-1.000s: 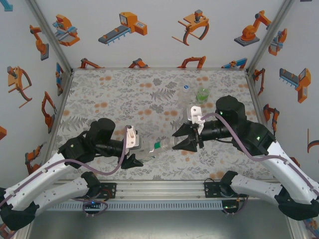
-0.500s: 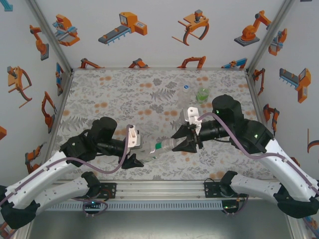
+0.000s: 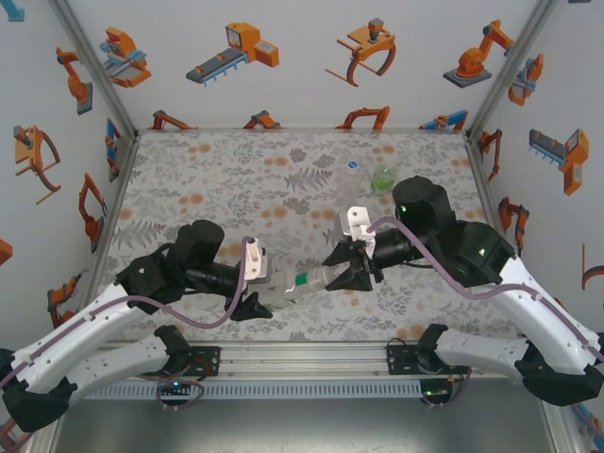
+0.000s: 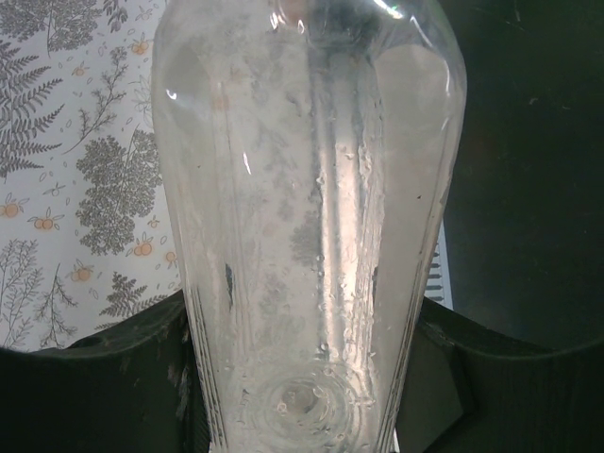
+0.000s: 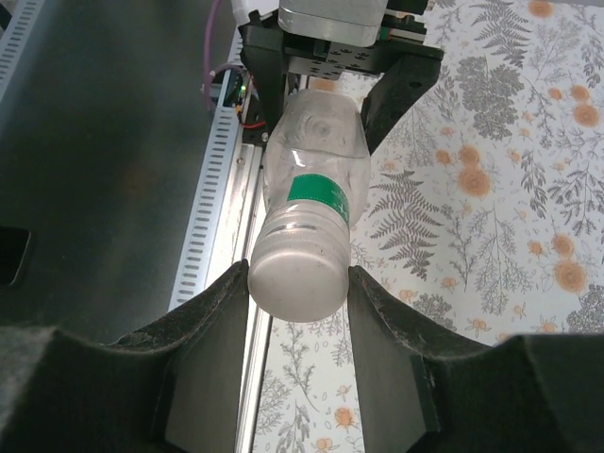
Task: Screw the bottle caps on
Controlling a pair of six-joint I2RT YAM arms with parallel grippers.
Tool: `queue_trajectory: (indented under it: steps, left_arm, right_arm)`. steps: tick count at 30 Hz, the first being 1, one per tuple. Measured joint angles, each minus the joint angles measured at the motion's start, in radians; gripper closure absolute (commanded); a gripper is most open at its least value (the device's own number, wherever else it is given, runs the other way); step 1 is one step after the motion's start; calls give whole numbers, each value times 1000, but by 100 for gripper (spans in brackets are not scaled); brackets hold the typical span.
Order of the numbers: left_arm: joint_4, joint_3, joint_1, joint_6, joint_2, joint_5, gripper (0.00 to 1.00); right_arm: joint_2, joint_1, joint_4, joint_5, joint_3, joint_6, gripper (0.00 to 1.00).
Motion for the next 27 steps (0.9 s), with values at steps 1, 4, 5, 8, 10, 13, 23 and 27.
queue_trajectory:
  steps: [1, 4, 5, 8, 10, 13, 23, 27]
  left_arm:
    - [-3, 1, 0, 2, 1, 3, 100]
    - [-11, 5, 0, 3, 8, 14, 100]
    - [-15, 6, 0, 5, 11, 16, 100]
    - [-30, 12, 0, 8, 17, 23, 100]
    - [-36, 12, 0, 10, 18, 27, 100]
    - [-37, 12, 0, 10, 17, 30, 100]
    - [-24, 3, 0, 1, 6, 29, 100]
    - [-21, 3, 0, 0, 5, 23, 100]
  right_arm:
    - [3, 3, -8, 2, 5, -8, 100]
    - [16, 12, -31, 4, 21, -26, 100]
    - [19, 16, -40, 7, 26, -33, 100]
    - [26, 25, -58, 13, 34, -47, 100]
    - [26, 32, -60, 18, 34, -53, 100]
    - [24, 40, -59, 29, 34, -55, 100]
    - [-35, 47, 54, 66, -48, 100, 100]
    - [-37, 47, 70, 107, -52, 231, 100]
